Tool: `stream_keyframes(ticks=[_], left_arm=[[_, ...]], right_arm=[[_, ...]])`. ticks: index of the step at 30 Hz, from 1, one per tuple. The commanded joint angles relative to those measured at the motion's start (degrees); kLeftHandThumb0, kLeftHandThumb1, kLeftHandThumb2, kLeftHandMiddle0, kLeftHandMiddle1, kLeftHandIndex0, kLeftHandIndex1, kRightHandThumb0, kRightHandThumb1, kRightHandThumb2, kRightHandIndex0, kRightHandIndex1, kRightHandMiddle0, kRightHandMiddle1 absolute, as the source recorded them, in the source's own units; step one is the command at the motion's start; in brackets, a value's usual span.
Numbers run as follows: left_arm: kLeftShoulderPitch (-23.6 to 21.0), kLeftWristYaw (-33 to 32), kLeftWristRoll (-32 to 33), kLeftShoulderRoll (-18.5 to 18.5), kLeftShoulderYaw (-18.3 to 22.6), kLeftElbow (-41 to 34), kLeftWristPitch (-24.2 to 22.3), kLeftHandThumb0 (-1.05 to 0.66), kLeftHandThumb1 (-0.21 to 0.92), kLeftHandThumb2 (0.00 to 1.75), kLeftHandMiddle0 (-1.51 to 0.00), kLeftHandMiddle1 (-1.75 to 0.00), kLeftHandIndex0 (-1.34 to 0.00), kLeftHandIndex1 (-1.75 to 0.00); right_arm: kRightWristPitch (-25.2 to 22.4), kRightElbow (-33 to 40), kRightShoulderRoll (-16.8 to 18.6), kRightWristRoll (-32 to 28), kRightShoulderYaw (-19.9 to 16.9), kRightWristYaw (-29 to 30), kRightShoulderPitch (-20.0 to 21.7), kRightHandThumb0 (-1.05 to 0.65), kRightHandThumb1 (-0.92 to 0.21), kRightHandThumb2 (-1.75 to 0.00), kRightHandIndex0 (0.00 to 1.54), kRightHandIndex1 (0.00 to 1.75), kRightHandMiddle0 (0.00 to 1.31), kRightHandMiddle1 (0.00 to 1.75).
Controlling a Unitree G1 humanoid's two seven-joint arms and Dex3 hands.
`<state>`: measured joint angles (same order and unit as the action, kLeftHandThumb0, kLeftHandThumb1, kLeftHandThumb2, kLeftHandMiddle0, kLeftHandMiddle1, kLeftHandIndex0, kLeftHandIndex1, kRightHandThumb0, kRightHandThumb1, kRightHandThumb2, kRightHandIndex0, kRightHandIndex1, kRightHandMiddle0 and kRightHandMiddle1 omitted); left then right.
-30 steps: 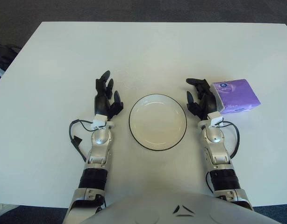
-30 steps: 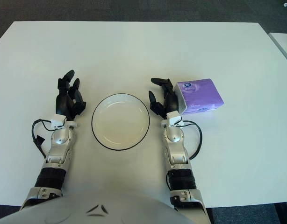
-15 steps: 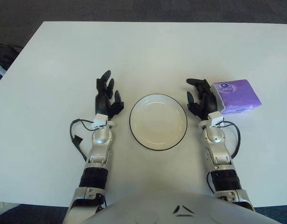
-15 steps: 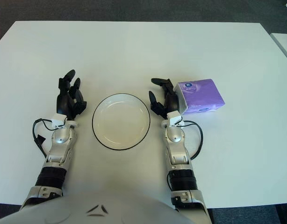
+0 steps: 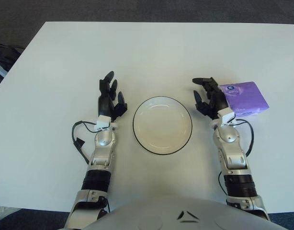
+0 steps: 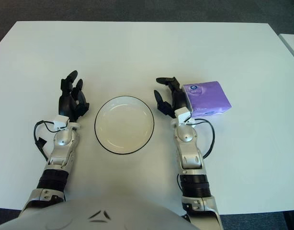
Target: Put the tissue paper into the plate.
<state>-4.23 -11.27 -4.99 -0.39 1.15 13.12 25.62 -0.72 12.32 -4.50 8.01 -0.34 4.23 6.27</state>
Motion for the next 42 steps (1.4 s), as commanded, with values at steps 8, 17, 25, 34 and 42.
stream_keyframes(ticks=[8,17,25,34,42], left_arm=[[4.51,-0.41,-1.16,-0.67,-0.29,7.40,-0.34,-0.67,0.92,0.78,-0.40,0.00,0.00,-0.71],[4.52,-0.30,-1.05,-0.87,-0.36,7.68,-0.66,-0.67,0.92,0.78,-0.40,-0.01,0.00,-0.71],[4.42,-0.42,-1.15,-1.00,-0.40,8.23,-0.22,-0.67,0.92,0.78,-0.40,-0.01,0.00,-0.72],[4.25,-0.64,-1.32,-1.05,-0.49,8.67,-0.05,-0.68,0.92,0.77,-0.40,-0.01,0.00,-0.72],[3.94,-0.63,-1.48,-0.93,-0.74,9.34,0.18,-0.68,0.92,0.77,-0.40,0.00,0.00,-0.72]], right_arm=[[-1.42,7.05,-1.89,3.95,-0.95,0.51,1.81,-0.56,-0.92,-0.60,0.47,0.36,0.22,0.95],[-0.44,6.44,-4.75,9.20,-2.47,2.38,6.45,-0.61,-0.92,-0.61,0.45,0.27,0.21,0.98],[0.09,7.65,-7.10,11.45,-4.16,3.00,7.37,-0.62,-0.92,-0.63,0.45,0.22,0.20,1.00],[0.87,4.12,-13.43,13.29,-7.22,1.89,10.80,-0.63,-0.92,-0.58,0.43,0.18,0.20,0.98],[3.56,2.17,-20.50,16.81,-8.98,1.19,10.19,-0.70,-0.92,-0.57,0.42,0.13,0.16,0.96]])
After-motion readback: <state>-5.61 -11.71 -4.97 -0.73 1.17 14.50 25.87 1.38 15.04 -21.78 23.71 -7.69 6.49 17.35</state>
